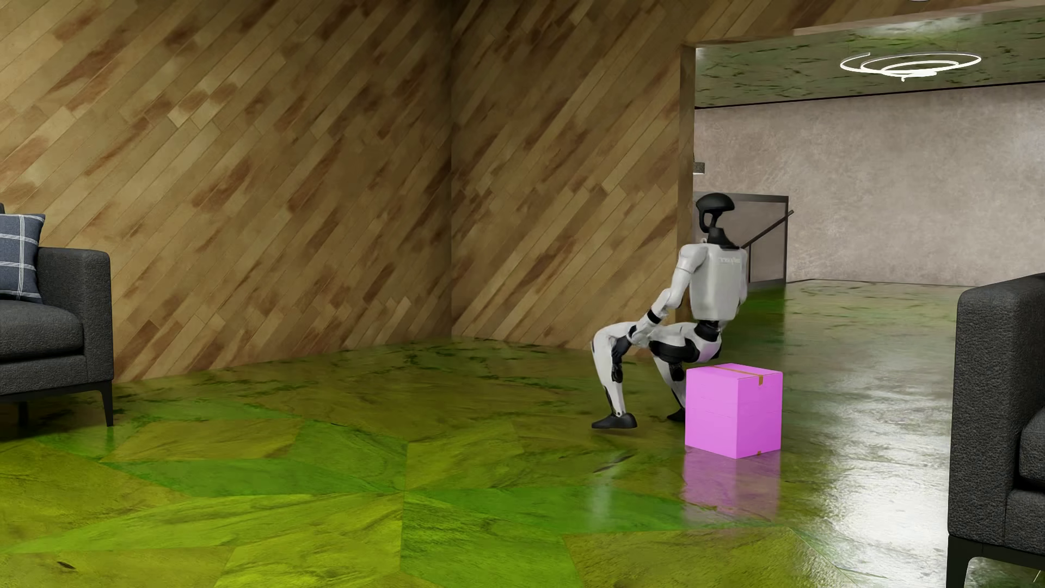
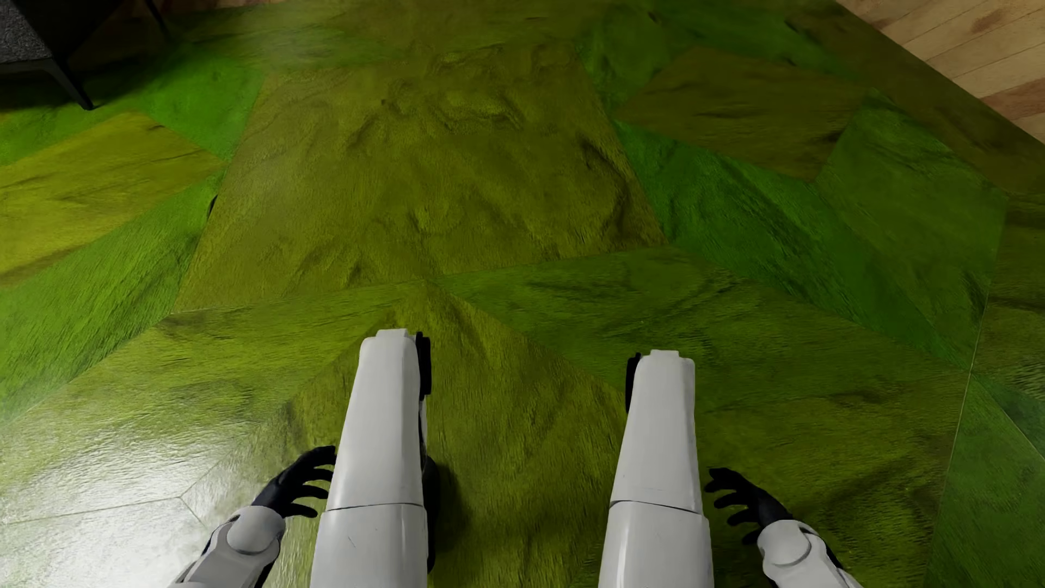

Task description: Perch on the pink box

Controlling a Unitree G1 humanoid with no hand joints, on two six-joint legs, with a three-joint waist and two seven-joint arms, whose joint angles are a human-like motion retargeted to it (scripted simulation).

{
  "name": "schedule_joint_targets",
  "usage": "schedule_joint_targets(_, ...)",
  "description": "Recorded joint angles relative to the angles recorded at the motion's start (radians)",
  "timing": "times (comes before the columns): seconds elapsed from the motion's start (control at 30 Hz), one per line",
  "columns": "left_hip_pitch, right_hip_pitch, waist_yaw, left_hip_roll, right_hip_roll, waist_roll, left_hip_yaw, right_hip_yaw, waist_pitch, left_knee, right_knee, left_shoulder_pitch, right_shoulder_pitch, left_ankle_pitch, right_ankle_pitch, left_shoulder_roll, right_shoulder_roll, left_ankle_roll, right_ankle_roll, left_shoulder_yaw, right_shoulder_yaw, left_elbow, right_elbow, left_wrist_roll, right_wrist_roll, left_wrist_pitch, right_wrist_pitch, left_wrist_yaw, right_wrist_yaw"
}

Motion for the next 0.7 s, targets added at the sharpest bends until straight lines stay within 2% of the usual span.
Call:
schedule_joint_targets(0.03, 0.005, 0.005, 0.002, -0.001, -0.002, 0.001, 0.002, -0.001, -0.001, -0.002, 0.001, 0.014, 0.021, 0.001, 0.0, -0.008, -0.001, 0.002, 0.0, -0.004, 0.0, 0.079, 0.065, 0.05, -0.04, 0.004, -0.002, -0.054, 0.068)
schedule_joint_targets(0.07, 0.01, 0.009, 0.003, -0.003, -0.005, 0.002, 0.004, -0.003, -0.005, -0.003, -0.001, 0.035, 0.046, 0.001, 0.0, -0.021, 0.002, 0.001, 0.0, -0.007, 0.001, 0.145, 0.115, 0.105, -0.106, -0.002, -0.018, -0.093, 0.121)
schedule_joint_targets(0.1, 0.014, 0.011, 0.003, -0.005, -0.009, 0.002, 0.007, -0.005, -0.011, -0.004, 0.0, 0.06, 0.073, 0.001, -0.001, -0.037, 0.012, 0.003, 0.0, -0.007, -0.003, 0.202, 0.154, 0.15, -0.172, -0.006, -0.035, -0.118, 0.167)
schedule_joint_targets(0.13, 0.018, 0.013, 0.004, -0.005, -0.012, 0.002, 0.008, -0.006, -0.013, -0.006, -0.001, 0.088, 0.097, 0.002, -0.001, -0.052, 0.025, 0.002, 0.0, -0.002, -0.009, 0.237, 0.184, 0.179, -0.205, 0.0, -0.033, -0.141, 0.192)
schedule_joint_targets(0.2, 0.025, 0.015, 0.004, -0.007, -0.015, 0.002, 0.01, -0.007, -0.018, -0.008, 0.001, 0.155, 0.151, 0.001, -0.003, -0.077, 0.05, 0.0, -0.002, 0.025, -0.043, 0.261, 0.206, 0.193, -0.199, 0.001, -0.027, -0.156, 0.189)
schedule_joint_targets(0.27, 0.03, 0.013, 0.006, -0.01, -0.018, 0.002, 0.01, -0.005, -0.023, -0.01, 0.003, 0.211, 0.204, 0.002, -0.002, -0.093, 0.069, -0.003, -0.001, 0.047, -0.089, 0.236, 0.173, 0.191, -0.16, -0.007, -0.03, -0.167, 0.163)
schedule_joint_targets(0.33, 0.036, 0.014, 0.007, -0.014, -0.019, 0.003, 0.01, -0.003, -0.025, -0.012, 0.004, 0.239, 0.236, 0.005, -0.001, -0.103, 0.074, -0.002, -0.002, 0.051, -0.106, 0.196, 0.114, 0.199, -0.138, -0.013, -0.035, -0.194, 0.169)
schedule_joint_targets(0.43, 0.047, 0.019, 0.006, -0.022, -0.02, 0.003, 0.01, 0.001, -0.026, -0.016, 0.005, 0.233, 0.235, 0.009, 0.001, -0.11, 0.06, -0.002, -0.004, 0.032, -0.085, 0.147, 0.038, 0.207, -0.159, -0.025, -0.061, -0.212, 0.199)
schedule_joint_targets(0.5, 0.052, 0.022, 0.005, -0.026, -0.016, 0.007, 0.011, 0.001, -0.025, -0.018, 0.004, 0.207, 0.202, 0.01, 0.003, -0.113, 0.055, 0.002, -0.007, 0.013, -0.056, 0.145, 0.034, 0.202, -0.187, -0.029, -0.071, -0.189, 0.181)
schedule_joint_targets(0.7, 0.066, 0.03, -0.001, -0.029, -0.014, 0.012, 0.013, 0.003, -0.005, -0.019, 0.006, 0.149, 0.127, 0.009, -0.004, -0.1, 0.054, 0.006, -0.007, -0.027, -0.027, 0.126, 0.076, 0.183, -0.174, -0.027, -0.055, -0.158, 0.123)
